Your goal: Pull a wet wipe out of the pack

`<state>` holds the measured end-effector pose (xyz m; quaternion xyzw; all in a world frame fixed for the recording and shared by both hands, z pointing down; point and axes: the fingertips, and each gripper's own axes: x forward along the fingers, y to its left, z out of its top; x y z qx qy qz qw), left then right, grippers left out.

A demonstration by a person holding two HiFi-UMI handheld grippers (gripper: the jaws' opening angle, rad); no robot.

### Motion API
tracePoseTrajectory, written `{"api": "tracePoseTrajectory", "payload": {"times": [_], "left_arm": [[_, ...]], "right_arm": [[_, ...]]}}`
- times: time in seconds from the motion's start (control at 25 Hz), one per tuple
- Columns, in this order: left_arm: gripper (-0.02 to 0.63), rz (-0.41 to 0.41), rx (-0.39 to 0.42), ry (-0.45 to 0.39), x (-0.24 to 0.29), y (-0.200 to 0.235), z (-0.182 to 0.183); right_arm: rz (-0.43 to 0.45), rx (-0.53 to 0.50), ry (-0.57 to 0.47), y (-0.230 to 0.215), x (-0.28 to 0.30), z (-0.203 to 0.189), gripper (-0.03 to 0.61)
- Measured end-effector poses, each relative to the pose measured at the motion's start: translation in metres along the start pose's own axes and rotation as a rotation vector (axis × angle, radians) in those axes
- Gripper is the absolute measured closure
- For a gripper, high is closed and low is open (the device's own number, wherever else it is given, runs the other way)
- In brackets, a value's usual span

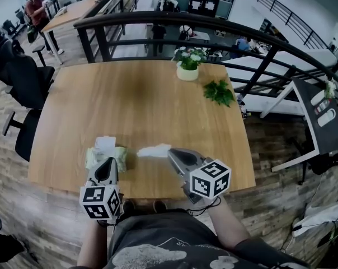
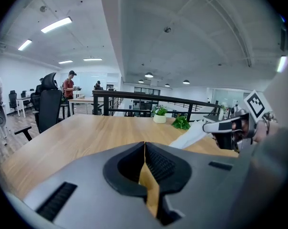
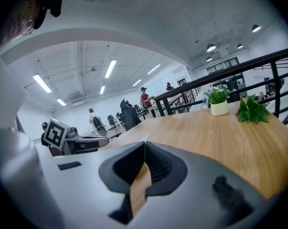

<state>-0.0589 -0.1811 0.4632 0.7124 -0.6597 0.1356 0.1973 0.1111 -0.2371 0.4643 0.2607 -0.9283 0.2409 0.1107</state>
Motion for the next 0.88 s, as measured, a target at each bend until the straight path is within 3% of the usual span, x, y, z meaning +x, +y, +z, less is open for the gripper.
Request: {"api": "tracePoseTrajectory", "payload": {"times": [0.88], "left_arm": [[0.597, 0.023, -0.031, -0.015, 0.007, -0.018, -0.007]], "right_arm": [[0.013, -0.057, 0.047, -0.015, -0.001, -0.008, 0.549]]}}
